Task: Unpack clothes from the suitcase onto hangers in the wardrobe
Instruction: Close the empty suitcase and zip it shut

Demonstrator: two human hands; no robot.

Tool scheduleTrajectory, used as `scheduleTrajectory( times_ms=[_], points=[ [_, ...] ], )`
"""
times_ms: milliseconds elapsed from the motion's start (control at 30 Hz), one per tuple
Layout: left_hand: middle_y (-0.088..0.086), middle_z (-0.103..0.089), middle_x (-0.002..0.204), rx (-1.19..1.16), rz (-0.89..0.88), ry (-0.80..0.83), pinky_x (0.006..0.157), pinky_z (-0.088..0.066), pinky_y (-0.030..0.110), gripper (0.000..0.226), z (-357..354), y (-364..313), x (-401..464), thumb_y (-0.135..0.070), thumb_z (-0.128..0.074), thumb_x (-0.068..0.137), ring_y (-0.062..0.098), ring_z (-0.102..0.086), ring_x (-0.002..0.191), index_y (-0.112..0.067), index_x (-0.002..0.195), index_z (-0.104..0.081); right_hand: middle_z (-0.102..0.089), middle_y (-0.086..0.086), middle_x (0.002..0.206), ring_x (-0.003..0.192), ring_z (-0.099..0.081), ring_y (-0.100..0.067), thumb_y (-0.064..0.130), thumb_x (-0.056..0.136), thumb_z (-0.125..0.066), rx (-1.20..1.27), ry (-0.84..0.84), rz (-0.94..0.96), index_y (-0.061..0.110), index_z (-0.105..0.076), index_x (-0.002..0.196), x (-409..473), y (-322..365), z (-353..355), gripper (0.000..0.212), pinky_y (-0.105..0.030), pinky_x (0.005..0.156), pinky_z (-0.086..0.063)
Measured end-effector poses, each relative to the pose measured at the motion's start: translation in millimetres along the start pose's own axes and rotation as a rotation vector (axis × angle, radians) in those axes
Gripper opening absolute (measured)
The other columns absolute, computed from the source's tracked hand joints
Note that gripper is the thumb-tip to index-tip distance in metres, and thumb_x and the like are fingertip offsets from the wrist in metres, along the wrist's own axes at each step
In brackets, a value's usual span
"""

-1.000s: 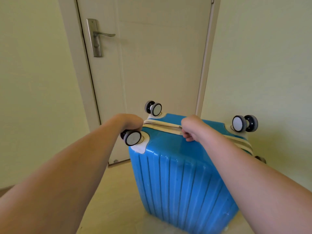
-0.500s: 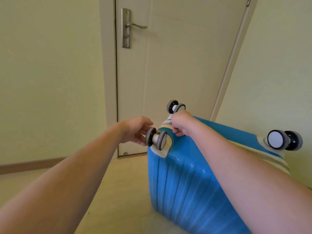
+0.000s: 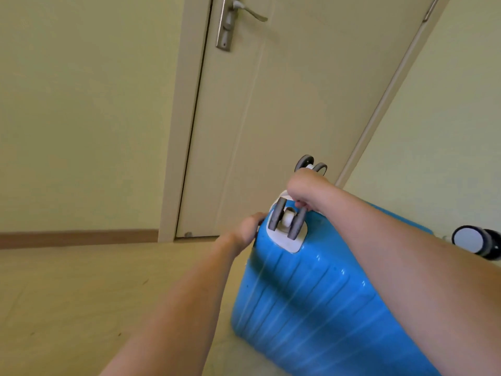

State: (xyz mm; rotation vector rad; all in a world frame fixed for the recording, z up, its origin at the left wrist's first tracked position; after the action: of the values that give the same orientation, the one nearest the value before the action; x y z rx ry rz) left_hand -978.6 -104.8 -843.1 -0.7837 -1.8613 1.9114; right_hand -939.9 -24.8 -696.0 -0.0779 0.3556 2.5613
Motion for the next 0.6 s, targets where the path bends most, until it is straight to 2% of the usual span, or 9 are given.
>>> scheduleTrajectory(
  times_ms=[67, 167, 200, 233, 300, 333, 433, 533, 600],
  points=[
    [-0.006, -0.066, 0.074, -0.029, -0.036, 0.014, 0.059, -0.044, 0.011, 0.036, -0.1, 0.0, 8.5, -0.022, -0.032, 0.103, 0.005, -0.059, 0.067, -0.016, 0.082, -0.061, -0.050, -0.007, 0.067, 0.064, -0.047, -0.021, -0.001, 0.096, -0.042, -0.120, 0.003, -0.072, 0.003, -0.047, 0.067, -3.0, 9.2, -1.7, 0.030, -0.030, 0.071, -0.041],
    [0.002, -0.064, 0.099, -0.029, -0.084, 0.071, 0.081, -0.043, 0.020, 0.032, 0.6, 11.9, 20.0, -0.026, -0.035, 0.101, 0.015, -0.055, 0.094, -0.013, 0.099, -0.064, -0.060, -0.011, 0.084, 0.073, -0.051, -0.022, -0.002, 0.098, -0.033, -0.173, -0.044, -0.123, -0.001, -0.046, 0.073, 8.0, 17.0, 2.2, 0.028, -0.032, 0.081, -0.044],
    [0.000, -0.065, 0.106, -0.034, -0.075, 0.084, 0.091, -0.042, 0.026, 0.034, 2.7, 17.5, 22.8, -0.033, -0.037, 0.099, 0.017, -0.056, 0.101, -0.015, 0.103, -0.066, -0.060, -0.012, 0.083, 0.070, -0.052, -0.022, -0.001, 0.098, -0.032, -0.175, -0.031, -0.154, -0.003, -0.046, 0.076, 11.5, 17.6, 2.7, 0.027, -0.033, 0.077, -0.047],
    [-0.002, -0.068, 0.112, -0.023, -0.068, 0.104, 0.101, -0.040, 0.032, 0.039, 6.1, 22.8, 26.4, -0.043, -0.040, 0.097, 0.018, -0.058, 0.107, -0.019, 0.108, -0.069, -0.060, -0.012, 0.076, 0.063, -0.053, -0.021, 0.000, 0.098, -0.032, -0.169, -0.024, -0.167, -0.003, -0.047, 0.078, 16.9, 19.0, 1.8, 0.025, -0.032, 0.074, -0.049],
    [-0.003, -0.069, 0.119, 0.045, -0.042, 0.169, 0.112, -0.032, 0.043, 0.052, 10.9, 29.8, 30.7, -0.062, -0.045, 0.087, 0.021, -0.059, 0.118, -0.027, 0.116, -0.069, -0.059, -0.012, 0.056, 0.050, -0.055, -0.021, 0.001, 0.097, -0.035, -0.173, 0.012, -0.198, -0.003, -0.048, 0.082, 20.9, 17.3, -2.1, 0.020, -0.032, 0.084, -0.052],
    [-0.001, -0.068, 0.121, 0.068, -0.034, 0.188, 0.113, -0.029, 0.045, 0.057, 13.4, 31.1, 31.3, -0.066, -0.046, 0.083, 0.022, -0.057, 0.120, -0.028, 0.118, -0.068, -0.058, -0.011, 0.046, 0.041, -0.056, -0.021, 0.002, 0.097, -0.036, -0.174, 0.013, -0.203, -0.002, -0.049, 0.087, 22.9, 15.7, -2.8, 0.017, -0.034, 0.088, -0.052],
    [-0.002, -0.065, 0.126, 0.062, -0.027, 0.178, 0.113, -0.031, 0.041, 0.064, 17.4, 32.1, 20.9, -0.075, -0.043, 0.080, 0.022, -0.054, 0.123, -0.032, 0.123, -0.064, -0.052, -0.010, 0.033, 0.021, -0.047, -0.016, 0.006, 0.097, -0.035, -0.130, 0.051, -0.291, 0.002, -0.048, 0.102, 25.7, 11.4, -7.7, 0.014, -0.033, 0.077, -0.051],
    [-0.008, -0.059, 0.131, 0.056, -0.066, 0.206, 0.112, -0.032, 0.038, 0.064, 12.7, 35.5, 7.4, -0.078, -0.035, 0.082, 0.016, -0.052, 0.123, -0.039, 0.129, -0.055, -0.051, -0.010, 0.033, 0.026, -0.050, -0.016, 0.006, 0.096, -0.035, -0.166, 0.055, -0.254, 0.001, -0.048, 0.108, 13.8, 10.8, -9.0, 0.018, -0.035, 0.087, -0.050],
    [-0.009, -0.058, 0.129, 0.070, -0.092, 0.204, 0.112, -0.033, 0.039, 0.070, 9.5, 35.4, -1.7, -0.081, -0.032, 0.081, 0.013, -0.051, 0.121, -0.035, 0.131, -0.050, -0.053, -0.011, 0.035, 0.029, -0.052, -0.017, 0.006, 0.095, -0.032, -0.166, 0.025, -0.189, -0.001, -0.047, 0.117, 11.9, 10.7, -8.8, 0.027, -0.038, 0.095, -0.049]
  ],
)
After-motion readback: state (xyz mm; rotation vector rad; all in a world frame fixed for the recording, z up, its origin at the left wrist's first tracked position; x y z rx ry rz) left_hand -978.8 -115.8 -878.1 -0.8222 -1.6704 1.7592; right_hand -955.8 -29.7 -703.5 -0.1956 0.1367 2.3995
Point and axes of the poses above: each hand's wrist, its own x-axis towards the middle knuckle, its own z-axis out of the back of the hand, y = z × x, the point moved 4 cm from there along x, towards the middle knuckle
